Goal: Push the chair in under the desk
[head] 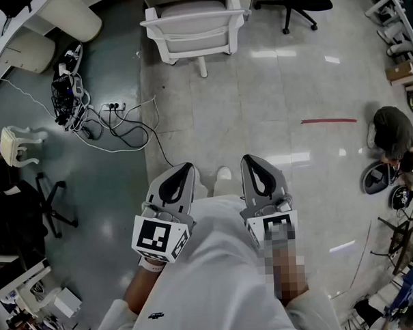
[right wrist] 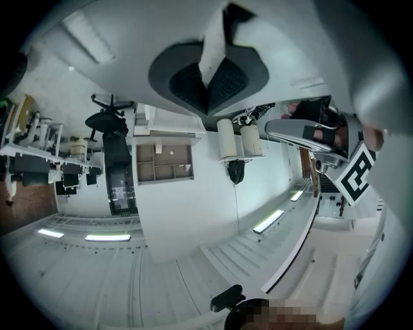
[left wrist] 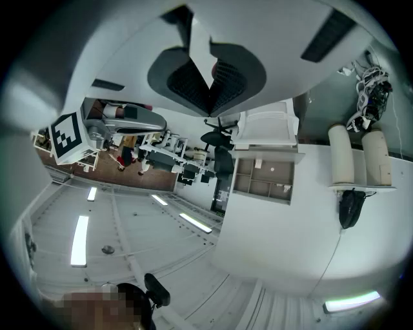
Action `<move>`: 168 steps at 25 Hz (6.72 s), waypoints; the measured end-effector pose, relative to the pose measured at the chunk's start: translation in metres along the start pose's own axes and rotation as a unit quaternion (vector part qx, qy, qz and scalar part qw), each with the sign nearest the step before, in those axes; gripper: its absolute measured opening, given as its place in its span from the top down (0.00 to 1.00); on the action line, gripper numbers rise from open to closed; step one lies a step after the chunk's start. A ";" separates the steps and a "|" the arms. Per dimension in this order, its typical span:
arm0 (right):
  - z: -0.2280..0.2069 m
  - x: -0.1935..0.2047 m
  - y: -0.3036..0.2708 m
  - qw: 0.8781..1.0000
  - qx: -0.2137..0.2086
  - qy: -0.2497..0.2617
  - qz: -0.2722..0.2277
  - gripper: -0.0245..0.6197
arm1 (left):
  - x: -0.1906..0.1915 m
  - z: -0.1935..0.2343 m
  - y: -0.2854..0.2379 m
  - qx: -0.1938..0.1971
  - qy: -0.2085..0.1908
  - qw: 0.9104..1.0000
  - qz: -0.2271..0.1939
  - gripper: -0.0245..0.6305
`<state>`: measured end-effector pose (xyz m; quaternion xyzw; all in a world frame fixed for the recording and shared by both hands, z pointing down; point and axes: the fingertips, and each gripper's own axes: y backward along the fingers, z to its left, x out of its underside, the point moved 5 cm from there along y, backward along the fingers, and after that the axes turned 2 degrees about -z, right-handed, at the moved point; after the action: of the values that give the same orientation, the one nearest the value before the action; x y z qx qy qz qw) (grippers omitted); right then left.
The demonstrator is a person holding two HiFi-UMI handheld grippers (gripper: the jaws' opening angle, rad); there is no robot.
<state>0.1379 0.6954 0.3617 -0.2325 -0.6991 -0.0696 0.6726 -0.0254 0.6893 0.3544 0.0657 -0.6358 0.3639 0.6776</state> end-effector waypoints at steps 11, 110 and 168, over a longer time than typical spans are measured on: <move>0.061 -0.052 -0.019 0.998 -0.020 0.032 -0.051 0.94 | -0.023 0.027 0.037 -0.007 0.009 0.998 -0.055 0.95; -0.213 -0.132 -0.574 0.996 -0.089 0.013 0.013 0.94 | -0.218 0.371 -0.423 -0.014 -0.016 0.999 0.049 0.95; -0.178 0.056 -0.582 0.861 -0.308 0.198 0.352 0.67 | -0.042 0.371 -0.480 0.232 -0.243 0.868 0.366 0.65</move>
<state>0.0563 0.1220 0.5570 -0.6400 -0.3659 -0.0848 0.6703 -0.0471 0.1184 0.5632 0.0701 -0.6560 0.6952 0.2853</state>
